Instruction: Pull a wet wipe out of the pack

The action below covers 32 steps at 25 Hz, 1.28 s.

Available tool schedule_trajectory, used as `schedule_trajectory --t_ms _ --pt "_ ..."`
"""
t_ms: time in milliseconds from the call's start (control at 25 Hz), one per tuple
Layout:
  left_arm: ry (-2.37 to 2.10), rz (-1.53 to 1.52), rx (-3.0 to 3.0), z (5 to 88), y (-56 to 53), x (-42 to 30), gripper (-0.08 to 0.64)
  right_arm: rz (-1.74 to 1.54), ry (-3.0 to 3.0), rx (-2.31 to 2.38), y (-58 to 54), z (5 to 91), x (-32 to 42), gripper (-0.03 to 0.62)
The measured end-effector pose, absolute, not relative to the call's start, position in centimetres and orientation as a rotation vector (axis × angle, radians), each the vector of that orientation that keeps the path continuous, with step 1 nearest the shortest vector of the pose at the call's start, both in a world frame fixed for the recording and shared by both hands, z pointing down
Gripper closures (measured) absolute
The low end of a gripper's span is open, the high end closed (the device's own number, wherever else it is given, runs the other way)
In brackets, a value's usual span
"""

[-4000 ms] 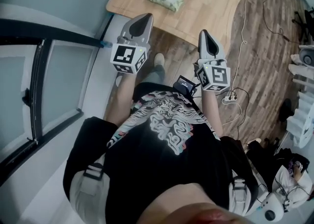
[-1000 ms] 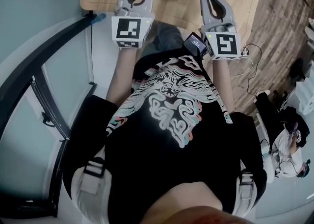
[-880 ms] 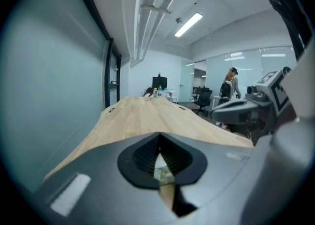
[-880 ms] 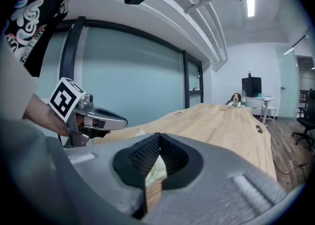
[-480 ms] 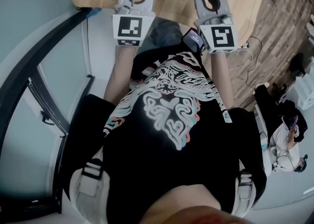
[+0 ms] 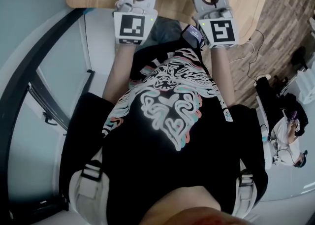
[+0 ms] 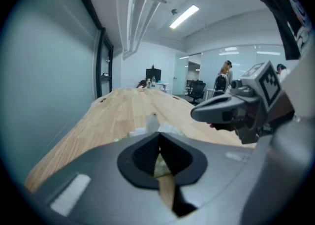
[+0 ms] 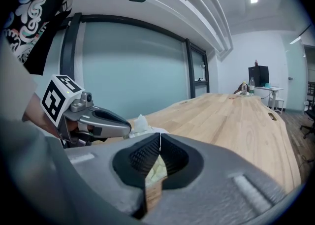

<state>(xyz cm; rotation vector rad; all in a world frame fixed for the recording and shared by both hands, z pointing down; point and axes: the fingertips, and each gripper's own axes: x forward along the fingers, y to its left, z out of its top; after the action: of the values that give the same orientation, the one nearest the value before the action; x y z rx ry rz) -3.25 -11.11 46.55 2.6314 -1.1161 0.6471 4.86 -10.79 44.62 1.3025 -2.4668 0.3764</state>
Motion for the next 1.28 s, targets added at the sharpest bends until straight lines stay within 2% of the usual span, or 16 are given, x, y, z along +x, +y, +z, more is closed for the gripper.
schedule_trajectory --t_ms 200,280,520,600,1280 --pt "-1.081 0.643 2.641 47.3 -11.3 -2.8 0.574 0.397 -2.499 1.267 -11.4 45.2 3.7 0.588" --pt "-1.068 0.639 2.640 47.4 -11.2 -2.8 0.574 0.409 -2.508 1.249 -11.6 45.2 3.1 0.551" --pt "-1.046 0.637 2.650 47.6 -11.9 -2.2 0.574 0.432 -2.490 1.215 -12.2 46.2 2.6 0.548" --pt "-1.051 0.631 2.650 47.5 -12.3 -2.2 0.574 0.450 -2.489 1.204 -12.4 46.7 2.5 0.522" --pt "-1.119 0.641 2.595 47.6 -13.5 -2.6 0.572 0.495 -2.530 1.114 -13.6 47.3 1.7 0.518"
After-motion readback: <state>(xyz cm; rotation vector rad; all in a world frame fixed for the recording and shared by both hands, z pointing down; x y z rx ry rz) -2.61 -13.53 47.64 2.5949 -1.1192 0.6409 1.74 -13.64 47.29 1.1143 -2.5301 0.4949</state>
